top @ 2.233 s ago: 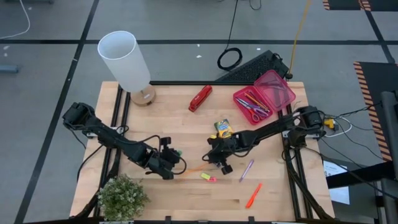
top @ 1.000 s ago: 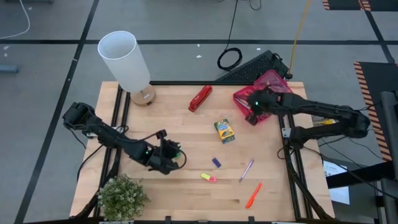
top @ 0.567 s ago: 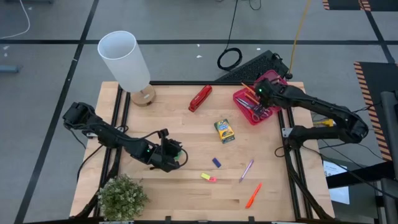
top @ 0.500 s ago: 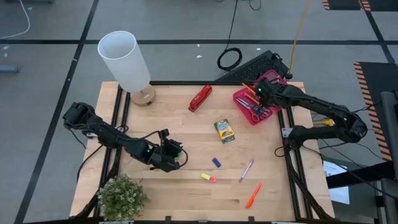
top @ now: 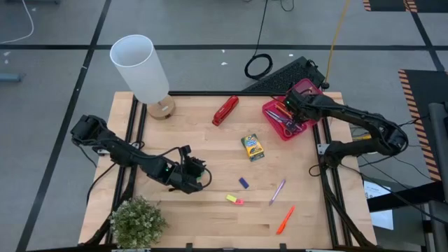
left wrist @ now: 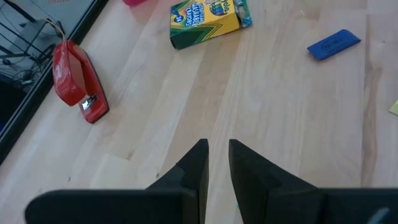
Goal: Pack school essentials
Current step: Put the orange pencil into the pink supply box
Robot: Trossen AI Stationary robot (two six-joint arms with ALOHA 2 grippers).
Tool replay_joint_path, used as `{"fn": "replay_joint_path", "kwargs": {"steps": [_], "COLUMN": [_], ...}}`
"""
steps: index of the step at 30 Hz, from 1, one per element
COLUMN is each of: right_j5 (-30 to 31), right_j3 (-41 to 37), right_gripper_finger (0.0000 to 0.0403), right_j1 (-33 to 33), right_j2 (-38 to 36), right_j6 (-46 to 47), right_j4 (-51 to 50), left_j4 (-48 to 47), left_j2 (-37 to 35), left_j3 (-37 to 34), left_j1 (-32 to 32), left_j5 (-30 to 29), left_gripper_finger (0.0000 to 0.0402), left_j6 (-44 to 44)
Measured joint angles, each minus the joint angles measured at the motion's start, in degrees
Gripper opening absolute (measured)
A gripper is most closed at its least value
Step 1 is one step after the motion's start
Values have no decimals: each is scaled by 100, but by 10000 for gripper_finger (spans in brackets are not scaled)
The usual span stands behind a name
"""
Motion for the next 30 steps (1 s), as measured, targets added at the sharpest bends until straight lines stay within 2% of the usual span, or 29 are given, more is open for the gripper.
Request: {"fn": "replay_joint_path", "kwargs": {"steps": [11, 30], "right_j5": [-109, -155], "right_j3": [0, 0], "right_gripper_finger": [18, 36], "right_j1": [15, 15], "right_j2": [-121, -118], "right_j6": [82, 60], "right_j4": [-655, -532], "left_j4": [-2, 4], "left_j2": [0, -2], "left_j3": [0, 0], "left_j1": [0, 0], "left_j5": [-1, 37], "left_gripper_finger": [65, 65], "left_j6": [54, -47]}}
